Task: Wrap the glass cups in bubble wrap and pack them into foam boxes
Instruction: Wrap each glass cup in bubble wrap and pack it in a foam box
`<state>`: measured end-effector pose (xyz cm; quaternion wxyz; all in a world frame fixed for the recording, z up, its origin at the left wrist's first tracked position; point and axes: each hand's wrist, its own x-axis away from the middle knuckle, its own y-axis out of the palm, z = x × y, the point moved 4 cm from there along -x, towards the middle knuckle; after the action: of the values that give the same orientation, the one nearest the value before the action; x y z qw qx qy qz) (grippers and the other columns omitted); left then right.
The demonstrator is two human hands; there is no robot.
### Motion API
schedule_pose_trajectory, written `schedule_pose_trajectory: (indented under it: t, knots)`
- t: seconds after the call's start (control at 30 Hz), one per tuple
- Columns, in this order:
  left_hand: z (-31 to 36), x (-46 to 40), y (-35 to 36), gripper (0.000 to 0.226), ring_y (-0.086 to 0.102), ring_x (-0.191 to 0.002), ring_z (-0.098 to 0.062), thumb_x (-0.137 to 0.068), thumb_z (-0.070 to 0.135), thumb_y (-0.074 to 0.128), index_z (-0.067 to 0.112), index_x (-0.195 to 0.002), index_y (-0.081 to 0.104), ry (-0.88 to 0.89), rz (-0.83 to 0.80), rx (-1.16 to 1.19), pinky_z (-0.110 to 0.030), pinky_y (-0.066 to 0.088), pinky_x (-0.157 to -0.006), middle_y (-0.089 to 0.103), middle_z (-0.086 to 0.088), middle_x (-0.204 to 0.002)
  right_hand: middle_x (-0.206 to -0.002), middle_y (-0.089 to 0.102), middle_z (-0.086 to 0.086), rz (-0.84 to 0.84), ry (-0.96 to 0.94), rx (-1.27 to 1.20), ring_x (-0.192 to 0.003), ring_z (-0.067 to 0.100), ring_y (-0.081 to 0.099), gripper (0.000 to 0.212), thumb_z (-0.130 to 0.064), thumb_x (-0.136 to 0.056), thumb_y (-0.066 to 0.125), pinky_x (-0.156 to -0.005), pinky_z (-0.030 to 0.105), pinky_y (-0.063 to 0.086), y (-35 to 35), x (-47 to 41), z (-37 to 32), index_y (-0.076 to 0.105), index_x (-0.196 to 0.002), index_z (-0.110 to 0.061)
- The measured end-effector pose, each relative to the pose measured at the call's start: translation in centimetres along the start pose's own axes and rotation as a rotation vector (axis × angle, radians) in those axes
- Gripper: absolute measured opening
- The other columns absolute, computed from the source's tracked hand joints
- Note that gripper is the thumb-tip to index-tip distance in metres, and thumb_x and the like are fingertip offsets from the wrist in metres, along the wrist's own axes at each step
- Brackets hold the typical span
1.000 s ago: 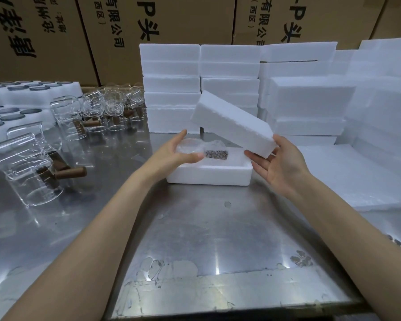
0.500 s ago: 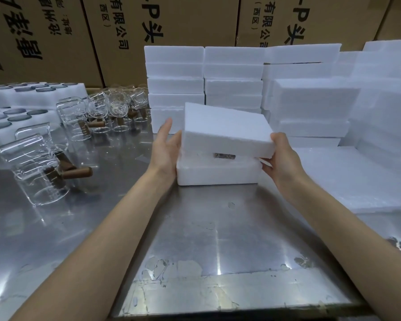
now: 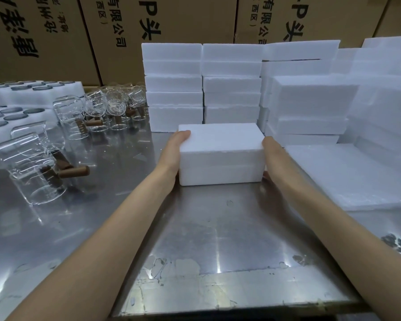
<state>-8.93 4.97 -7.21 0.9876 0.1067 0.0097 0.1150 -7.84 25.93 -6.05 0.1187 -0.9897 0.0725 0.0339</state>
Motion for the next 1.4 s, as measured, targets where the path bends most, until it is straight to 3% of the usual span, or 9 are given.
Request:
schedule_pose_trajectory:
  t: [0.17,0.47,0.53,0.57,0.63,0.8,1.03,1.2,1.4]
  knots:
    - [-0.1,-0.1,-0.2,0.016,0.062,-0.09,-0.024,-0.089,0.032,0.058,0.018,-0.094,0.065,-0.053,0.024,0.006,-0.034,0.046,-0.086,0.068,-0.008,-0.105,-0.103,0.055,-0.002,-0.007,0.023,-0.021,-0.102,0.019,0.054,0.034,-0.041,-0.085,0.03,-0.101,0.048,0.042,0.3,-0.3,0.3,0.052,-0.097,-0.018]
    - [-0.4,0.2,0.4,0.015,0.061,-0.076,-0.021,-0.094,0.029,0.052,0.018,-0.091,0.061,-0.077,0.02,0.025,-0.031,0.047,-0.074,0.066,-0.005,-0.09,-0.131,0.044,0.028,-0.046,0.018,-0.005,-0.125,0.039,0.037,0.054,-0.031,-0.089,0.032,-0.102,0.058,0.039,0.4,-1.4,0.2,0.039,-0.125,0.009]
    - [-0.3,0.4,0.3,0.015,0.061,-0.077,-0.022,-0.093,0.029,0.053,0.017,-0.09,0.061,-0.09,0.027,0.031,-0.032,0.047,-0.077,0.066,-0.006,-0.09,-0.123,0.054,0.022,-0.065,-0.012,-0.044,-0.105,0.003,0.032,0.049,-0.033,-0.088,0.034,-0.099,0.042,0.043,0.5,-1.6,-0.1,0.051,-0.123,-0.004]
    - [-0.3,0.5,0.3,0.015,0.061,-0.077,-0.023,-0.092,0.03,0.053,0.017,-0.089,0.061,-0.098,0.026,0.037,-0.033,0.047,-0.078,0.066,-0.006,-0.089,-0.118,0.061,0.007,-0.074,-0.026,-0.051,-0.106,0.022,0.057,0.039,-0.035,-0.09,0.035,-0.099,0.038,0.042,0.5,-1.8,-0.2,0.061,-0.115,-0.023]
    - [-0.4,0.7,0.4,0.017,0.062,-0.075,-0.023,-0.091,0.031,0.054,0.017,-0.085,0.062,-0.11,0.019,0.05,-0.033,0.048,-0.076,0.068,-0.005,-0.084,-0.11,0.063,-0.02,-0.089,-0.042,-0.06,-0.11,0.013,0.055,0.03,-0.039,-0.095,0.034,-0.101,0.038,0.043,0.5,-2.1,-0.4,0.064,-0.097,-0.046]
    - [-0.3,0.9,0.5,0.022,0.061,-0.064,-0.016,-0.091,0.04,0.053,0.021,-0.083,0.061,-0.132,0.043,-0.026,-0.024,0.044,-0.058,0.066,0.0,-0.076,-0.135,0.051,-0.009,-0.083,-0.082,-0.028,-0.125,0.015,0.047,0.044,-0.043,-0.093,0.032,-0.109,0.045,0.037,0.5,-2.0,-0.1,0.05,-0.132,-0.032]
    - [-0.2,1.2,0.7,0.025,0.067,-0.081,-0.02,-0.09,0.044,0.053,0.023,-0.09,0.066,-0.125,0.004,-0.04,-0.035,0.05,-0.087,0.074,-0.001,-0.087,-0.128,0.055,-0.011,-0.057,-0.088,-0.058,-0.12,0.013,0.051,0.039,-0.041,-0.094,0.034,-0.106,0.045,0.04,0.4,-2.3,0.0,0.055,-0.125,-0.032]
    - [0.5,1.7,1.3,0.03,0.07,-0.061,-0.011,-0.088,0.045,0.057,0.019,-0.1,0.068,-0.123,-0.121,0.044,-0.018,0.05,-0.048,0.075,0.003,-0.076,-0.125,0.057,-0.008,-0.039,-0.071,-0.092,-0.113,0.015,0.054,0.031,-0.04,-0.09,0.039,-0.104,0.048,0.042,-0.3,-2.3,0.3,0.059,-0.111,-0.029]
    - [0.5,2.5,1.6,0.077,0.067,-0.103,-0.023,-0.064,0.046,0.076,0.029,-0.134,0.051,-0.139,-0.093,-0.01,-0.04,0.055,-0.087,0.064,-0.003,-0.124,-0.123,0.059,-0.011,-0.006,-0.058,-0.094,-0.117,0.016,0.053,0.034,-0.042,-0.089,0.041,-0.103,0.047,0.043,-0.5,-2.4,0.7,0.059,-0.115,-0.03]
